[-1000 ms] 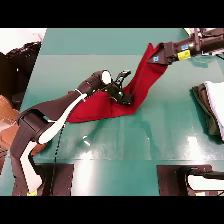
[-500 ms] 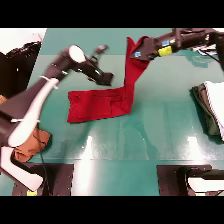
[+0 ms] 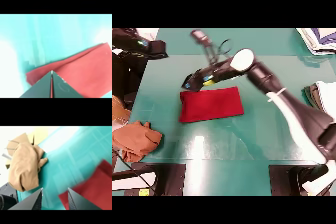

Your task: Fold the shirts.

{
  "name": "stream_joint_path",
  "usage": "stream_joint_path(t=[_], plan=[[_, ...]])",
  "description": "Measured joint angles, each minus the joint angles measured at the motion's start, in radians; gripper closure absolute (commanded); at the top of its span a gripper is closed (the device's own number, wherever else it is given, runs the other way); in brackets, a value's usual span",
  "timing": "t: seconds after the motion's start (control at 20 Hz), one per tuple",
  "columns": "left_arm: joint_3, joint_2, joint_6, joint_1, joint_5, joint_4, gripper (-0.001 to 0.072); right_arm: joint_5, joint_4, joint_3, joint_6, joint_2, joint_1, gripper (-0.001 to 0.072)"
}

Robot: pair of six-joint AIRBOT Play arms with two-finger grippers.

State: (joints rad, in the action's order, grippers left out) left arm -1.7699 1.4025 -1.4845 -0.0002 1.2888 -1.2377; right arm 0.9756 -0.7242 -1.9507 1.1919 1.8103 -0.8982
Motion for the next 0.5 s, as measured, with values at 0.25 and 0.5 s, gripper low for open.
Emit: stream_joint_path(t=[0.25, 0.5], plan=[[0.000, -0.038, 0.006, 0.037, 0.033, -0.009, 0.0683, 0.053, -0.009, -0.030, -0.015, 0.039, 0.016, 0.0336], [0.001, -0.046, 0.021, 0.042, 0.068, -0.011, 0.0683, 0.156, -0.014, 0.214, 0.017, -0.080, 0.251, 0.0337]])
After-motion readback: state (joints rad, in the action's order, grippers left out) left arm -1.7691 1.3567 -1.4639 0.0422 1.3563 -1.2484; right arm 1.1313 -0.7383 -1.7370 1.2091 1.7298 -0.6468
